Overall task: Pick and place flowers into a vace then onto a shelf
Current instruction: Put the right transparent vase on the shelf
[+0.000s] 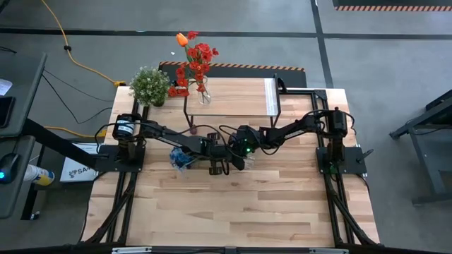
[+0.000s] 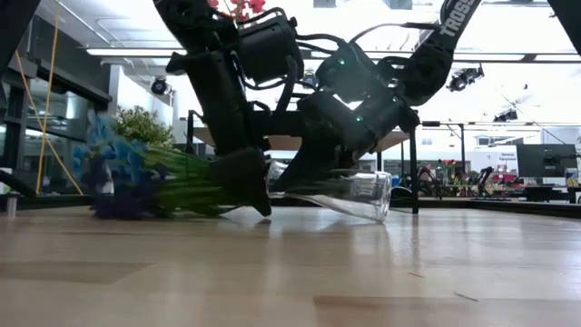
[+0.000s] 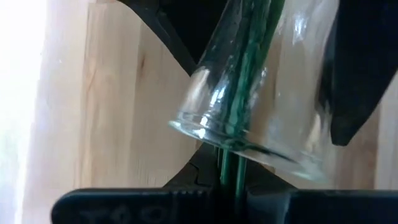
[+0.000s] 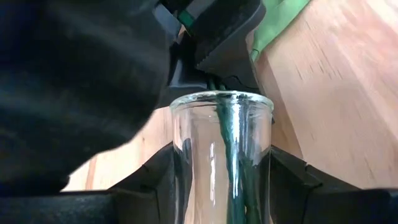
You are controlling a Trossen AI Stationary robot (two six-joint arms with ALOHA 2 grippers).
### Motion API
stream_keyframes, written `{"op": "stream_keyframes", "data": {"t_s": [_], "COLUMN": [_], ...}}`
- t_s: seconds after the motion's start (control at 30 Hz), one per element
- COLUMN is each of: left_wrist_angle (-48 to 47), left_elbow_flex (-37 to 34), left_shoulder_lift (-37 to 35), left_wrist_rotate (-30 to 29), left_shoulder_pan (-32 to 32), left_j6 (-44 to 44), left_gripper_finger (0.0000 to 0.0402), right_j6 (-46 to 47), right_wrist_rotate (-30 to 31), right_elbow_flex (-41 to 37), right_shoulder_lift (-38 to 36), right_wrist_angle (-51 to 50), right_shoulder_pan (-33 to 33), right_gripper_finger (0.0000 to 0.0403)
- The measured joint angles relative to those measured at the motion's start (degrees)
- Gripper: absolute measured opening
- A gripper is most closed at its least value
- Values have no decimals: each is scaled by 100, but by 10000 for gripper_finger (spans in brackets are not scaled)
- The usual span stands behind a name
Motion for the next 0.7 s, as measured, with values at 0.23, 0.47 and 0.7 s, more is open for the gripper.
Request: {"op": "stream_keyframes", "data": {"t_s": [0.23,0.47,0.7], "left_wrist_angle": [-773,-1608,-2426], "left_elbow_flex": [383,794,1216], "left_shoulder_lift": [-4,-26,-37], "left_wrist_rotate": [-42,50,-46], "left_shoulder_pan": [-69,-75,-201], "left_j6": [-85,-332,-467], "left_gripper_finger": [37,37,37], "right_j6": [19,242,387], "right_wrist_rotate": [-252,-526,-753], "right_elbow_flex": [-2,-2,-2], "right_shoulder_lift": [11,11,11], "right_wrist_angle": [279,609,961], "right_shoulder_pan": [9,35,69], "right_gripper_finger": [170,169,168]}}
